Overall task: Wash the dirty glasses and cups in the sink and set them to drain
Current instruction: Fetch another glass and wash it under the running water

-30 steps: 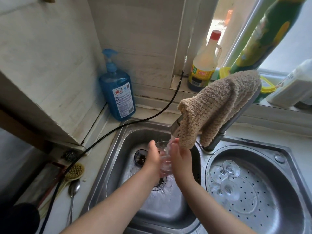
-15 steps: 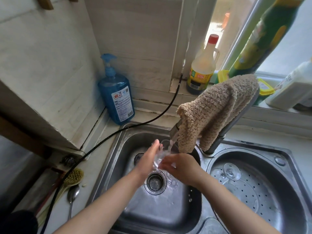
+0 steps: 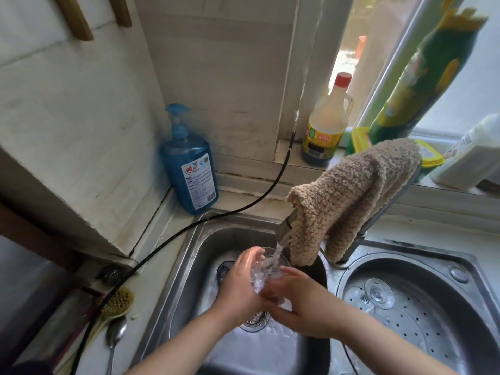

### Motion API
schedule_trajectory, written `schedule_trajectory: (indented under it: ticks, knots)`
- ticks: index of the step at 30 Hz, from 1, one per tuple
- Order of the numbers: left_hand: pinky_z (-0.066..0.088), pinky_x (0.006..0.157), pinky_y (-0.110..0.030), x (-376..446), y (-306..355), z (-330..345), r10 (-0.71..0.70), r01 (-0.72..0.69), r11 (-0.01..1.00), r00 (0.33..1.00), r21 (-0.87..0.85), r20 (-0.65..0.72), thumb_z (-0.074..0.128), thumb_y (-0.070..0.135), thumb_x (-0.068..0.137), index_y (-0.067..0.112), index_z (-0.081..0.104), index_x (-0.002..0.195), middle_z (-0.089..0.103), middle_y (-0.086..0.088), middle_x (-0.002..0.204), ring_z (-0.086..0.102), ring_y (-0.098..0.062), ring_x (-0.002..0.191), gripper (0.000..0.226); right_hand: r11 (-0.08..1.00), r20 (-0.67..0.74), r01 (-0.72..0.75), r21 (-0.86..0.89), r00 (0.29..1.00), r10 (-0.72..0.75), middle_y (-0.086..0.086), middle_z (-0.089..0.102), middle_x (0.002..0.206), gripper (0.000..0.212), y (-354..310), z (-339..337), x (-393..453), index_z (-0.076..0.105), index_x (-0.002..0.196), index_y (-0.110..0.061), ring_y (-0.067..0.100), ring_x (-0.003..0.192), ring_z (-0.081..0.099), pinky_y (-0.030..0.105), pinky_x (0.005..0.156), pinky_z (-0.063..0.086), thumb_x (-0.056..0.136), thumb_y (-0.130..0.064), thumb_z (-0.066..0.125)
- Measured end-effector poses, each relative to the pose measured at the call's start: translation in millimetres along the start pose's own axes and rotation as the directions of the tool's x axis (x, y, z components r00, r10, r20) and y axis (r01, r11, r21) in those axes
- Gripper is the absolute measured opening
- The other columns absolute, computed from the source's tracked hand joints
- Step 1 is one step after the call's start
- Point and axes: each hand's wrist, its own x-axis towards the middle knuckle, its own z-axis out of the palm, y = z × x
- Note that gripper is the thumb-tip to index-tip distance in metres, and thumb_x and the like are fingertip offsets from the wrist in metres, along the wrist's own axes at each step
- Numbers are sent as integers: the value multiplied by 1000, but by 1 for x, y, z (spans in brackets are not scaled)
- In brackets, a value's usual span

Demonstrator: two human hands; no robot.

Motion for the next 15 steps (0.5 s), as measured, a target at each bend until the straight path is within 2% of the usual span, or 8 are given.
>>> schedule_trajectory:
  ticks: [3, 5, 7, 8, 9, 11, 13, 15]
  knots:
    - [45, 91, -12, 1, 0, -6, 3, -4, 1000, 999, 16, 54, 90, 36, 51, 41, 38, 124, 50, 19, 122, 50, 5, 113, 89, 873, 17, 66, -484, 998, -67, -20, 68, 106, 36, 25, -4, -8, 67, 98, -34, 1, 113, 58, 21, 104, 34, 63, -37, 61]
    - [43, 88, -7, 4, 3, -6, 21, -21, 1000, 999, 1, 36, 91, 27, 52, 44, 38, 121, 51, 18, 123, 51, 5, 113, 88, 880, -36, 5, -475, 999, -25, -15, 69, 108, 42, 20, 5, -5, 70, 96, -32, 4, 112, 59, 21, 99, 38, 56, -28, 56]
    - [39, 87, -3, 3, 6, -2, 40, -40, 999, 999, 16, 19, 89, 20, 54, 49, 37, 116, 49, 20, 122, 52, 4, 112, 85, 983, -54, -130, -126, 991, 124, -3, 66, 109, 48, -2, 10, 1, 66, 103, -27, 14, 110, 59, 28, 97, 43, 63, -23, 40]
    - [37, 87, -2, 3, 7, 1, 47, -47, 998, 999, 34, 12, 87, 18, 56, 51, 35, 114, 47, 22, 121, 51, 3, 111, 85, 966, -32, -211, 150, 975, 218, -1, 64, 110, 49, -13, 11, 4, 63, 109, -24, 13, 108, 58, 28, 95, 44, 66, -22, 40]
    - [35, 87, 0, 2, 7, 3, 53, -53, 998, 999, 41, -10, 87, 17, 56, 50, 34, 115, 46, 21, 122, 50, 3, 111, 85, 875, 32, -268, 403, 960, 279, -3, 63, 111, 48, -21, 12, 6, 61, 113, -22, 7, 107, 59, 23, 93, 46, 68, -21, 43]
    - [32, 84, 3, 2, 6, 4, 44, -42, 998, 998, 36, -47, 87, 15, 57, 43, 34, 121, 46, 19, 124, 52, 2, 110, 88, 700, 29, -239, 673, 954, 298, -8, 62, 115, 50, -26, 14, 8, 56, 118, -22, -6, 106, 58, 13, 92, 43, 69, -18, 48]
    - [34, 81, 2, 3, 7, 3, 29, -28, 999, 999, 25, -36, 88, 14, 56, 38, 34, 126, 46, 16, 127, 56, 2, 105, 91, 789, -18, -198, 582, 967, 255, -14, 62, 115, 53, -18, 18, 6, 57, 120, -28, -4, 109, 57, 12, 93, 42, 72, -10, 44]
    - [33, 81, 4, 4, 9, 0, 34, -33, 998, 999, 48, -3, 88, 20, 56, 31, 38, 130, 47, 14, 125, 52, 1, 107, 89, 990, -107, -93, 107, 989, 104, -13, 68, 101, 51, 2, 19, 4, 65, 110, -30, 7, 102, 62, 23, 94, 46, 68, -12, 42]
